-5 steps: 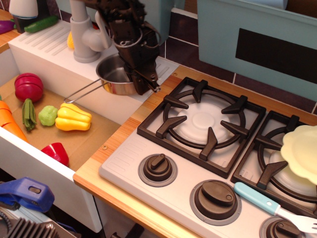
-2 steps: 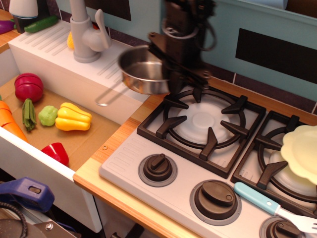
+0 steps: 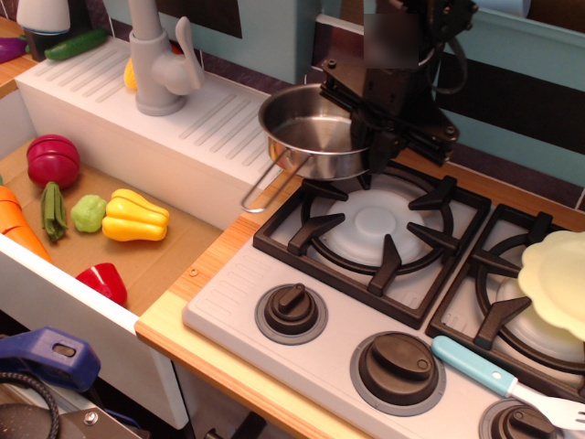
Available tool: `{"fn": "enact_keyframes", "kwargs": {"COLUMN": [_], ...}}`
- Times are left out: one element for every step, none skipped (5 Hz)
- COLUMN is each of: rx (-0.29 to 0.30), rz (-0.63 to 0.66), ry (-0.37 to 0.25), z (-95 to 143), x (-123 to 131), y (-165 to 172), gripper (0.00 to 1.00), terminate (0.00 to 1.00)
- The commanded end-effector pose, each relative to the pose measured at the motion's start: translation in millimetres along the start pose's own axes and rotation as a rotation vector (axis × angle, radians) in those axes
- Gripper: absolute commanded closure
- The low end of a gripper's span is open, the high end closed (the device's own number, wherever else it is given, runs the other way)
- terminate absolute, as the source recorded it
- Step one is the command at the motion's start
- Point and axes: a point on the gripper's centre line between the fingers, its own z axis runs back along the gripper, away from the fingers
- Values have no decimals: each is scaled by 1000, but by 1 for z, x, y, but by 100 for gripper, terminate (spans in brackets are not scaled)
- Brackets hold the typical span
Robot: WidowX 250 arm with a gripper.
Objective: Put pot or pan on stove
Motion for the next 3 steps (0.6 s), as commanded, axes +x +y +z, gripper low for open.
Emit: {"fn": "enact_keyframes", "kwargs": {"rx": [-41, -54, -58], "rz": [93, 145, 244], "ry": [-84, -74, -70], "z": [18, 22, 21], "x": [21, 30, 36], "y": [-21, -32, -49], "gripper": [100, 100, 100], "terminate": [0, 0, 100]}}
